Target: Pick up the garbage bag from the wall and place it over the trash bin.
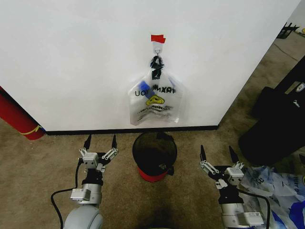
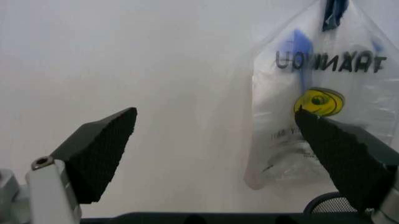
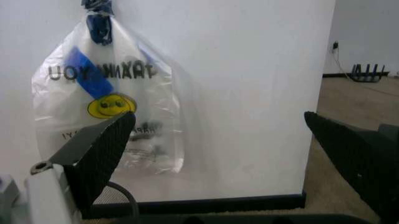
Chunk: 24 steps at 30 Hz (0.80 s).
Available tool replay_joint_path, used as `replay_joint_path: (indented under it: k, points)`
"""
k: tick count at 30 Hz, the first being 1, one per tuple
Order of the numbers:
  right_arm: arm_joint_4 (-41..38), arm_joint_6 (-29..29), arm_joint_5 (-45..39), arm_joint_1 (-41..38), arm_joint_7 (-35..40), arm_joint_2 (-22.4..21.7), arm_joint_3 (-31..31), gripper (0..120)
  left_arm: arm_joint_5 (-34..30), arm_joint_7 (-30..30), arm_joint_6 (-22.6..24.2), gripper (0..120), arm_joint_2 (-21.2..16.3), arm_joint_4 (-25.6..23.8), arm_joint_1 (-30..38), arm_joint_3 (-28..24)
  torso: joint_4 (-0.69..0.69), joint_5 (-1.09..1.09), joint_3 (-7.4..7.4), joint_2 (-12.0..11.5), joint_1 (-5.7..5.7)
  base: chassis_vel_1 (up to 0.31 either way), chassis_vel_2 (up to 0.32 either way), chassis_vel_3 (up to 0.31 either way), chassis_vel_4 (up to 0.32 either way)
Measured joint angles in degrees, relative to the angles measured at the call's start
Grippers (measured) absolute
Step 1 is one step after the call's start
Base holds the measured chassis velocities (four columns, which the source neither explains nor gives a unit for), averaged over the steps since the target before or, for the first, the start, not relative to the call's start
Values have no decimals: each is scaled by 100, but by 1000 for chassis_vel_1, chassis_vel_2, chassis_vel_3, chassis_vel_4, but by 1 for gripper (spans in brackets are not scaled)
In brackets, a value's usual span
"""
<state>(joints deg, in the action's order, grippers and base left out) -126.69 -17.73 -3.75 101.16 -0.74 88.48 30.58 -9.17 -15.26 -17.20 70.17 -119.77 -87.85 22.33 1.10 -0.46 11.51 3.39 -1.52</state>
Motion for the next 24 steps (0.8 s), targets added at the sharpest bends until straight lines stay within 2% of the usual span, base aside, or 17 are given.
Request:
replay_joint_path:
  k: [24]
  points:
    - [484, 145, -148, -648, -34, -244, -257, 100, 39, -37, -128, 100, 32, -53, -205, 102, 0, 0, 0, 0, 0, 0, 0, 0, 0]
